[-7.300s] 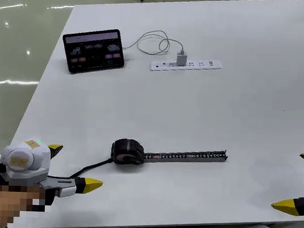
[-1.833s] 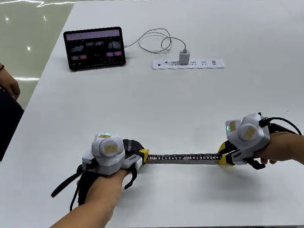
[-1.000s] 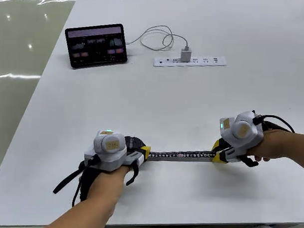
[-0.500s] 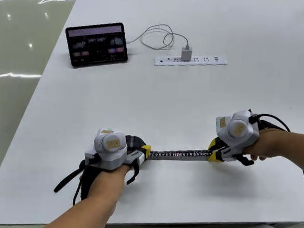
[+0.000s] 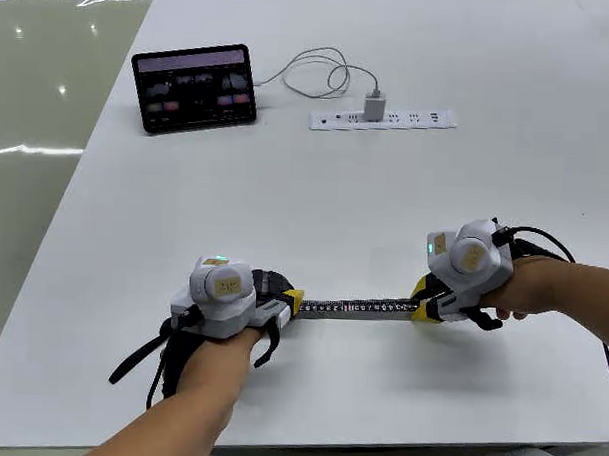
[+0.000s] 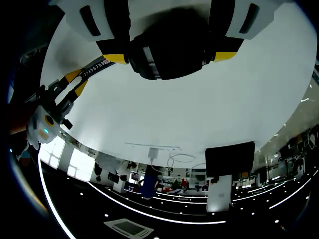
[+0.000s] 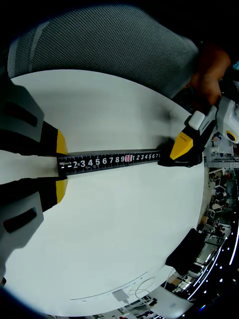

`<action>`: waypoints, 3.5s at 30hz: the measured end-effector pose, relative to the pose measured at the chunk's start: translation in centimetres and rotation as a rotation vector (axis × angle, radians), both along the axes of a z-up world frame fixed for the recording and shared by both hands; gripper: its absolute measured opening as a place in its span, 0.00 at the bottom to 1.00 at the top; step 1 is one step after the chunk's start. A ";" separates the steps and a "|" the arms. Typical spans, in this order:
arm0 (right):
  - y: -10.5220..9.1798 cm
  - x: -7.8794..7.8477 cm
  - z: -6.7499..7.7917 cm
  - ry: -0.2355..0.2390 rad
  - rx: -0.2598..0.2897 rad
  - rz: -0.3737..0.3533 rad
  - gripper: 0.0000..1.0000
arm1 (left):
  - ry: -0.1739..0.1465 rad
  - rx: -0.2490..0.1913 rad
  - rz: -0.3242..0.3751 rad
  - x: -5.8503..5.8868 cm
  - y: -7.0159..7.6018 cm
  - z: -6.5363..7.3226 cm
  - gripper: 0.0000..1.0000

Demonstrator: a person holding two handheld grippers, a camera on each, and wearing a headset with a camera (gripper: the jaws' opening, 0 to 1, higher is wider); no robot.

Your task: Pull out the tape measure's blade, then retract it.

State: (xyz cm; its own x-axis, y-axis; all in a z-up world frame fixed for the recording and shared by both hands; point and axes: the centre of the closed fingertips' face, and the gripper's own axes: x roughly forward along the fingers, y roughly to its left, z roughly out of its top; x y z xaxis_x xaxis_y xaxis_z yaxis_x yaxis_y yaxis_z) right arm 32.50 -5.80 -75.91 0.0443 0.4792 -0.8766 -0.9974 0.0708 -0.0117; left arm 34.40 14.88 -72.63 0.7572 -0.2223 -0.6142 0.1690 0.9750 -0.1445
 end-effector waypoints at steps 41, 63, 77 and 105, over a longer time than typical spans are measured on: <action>2.7 0.2 -0.2 -0.002 0.034 0.014 0.11 | 0.005 -0.003 -0.001 0.1 0.0 -0.2 0.60; 4.2 0.2 -0.1 0.002 0.041 0.013 0.11 | 0.010 -0.007 -0.001 0.0 0.1 -0.1 0.60; 4.8 0.2 -0.2 -0.007 0.045 0.026 0.11 | 0.018 -0.018 -0.001 0.0 0.1 -0.2 0.59; 7.3 0.1 -0.1 -0.014 0.056 0.017 0.11 | 0.019 -0.017 -0.003 0.0 0.1 0.0 0.59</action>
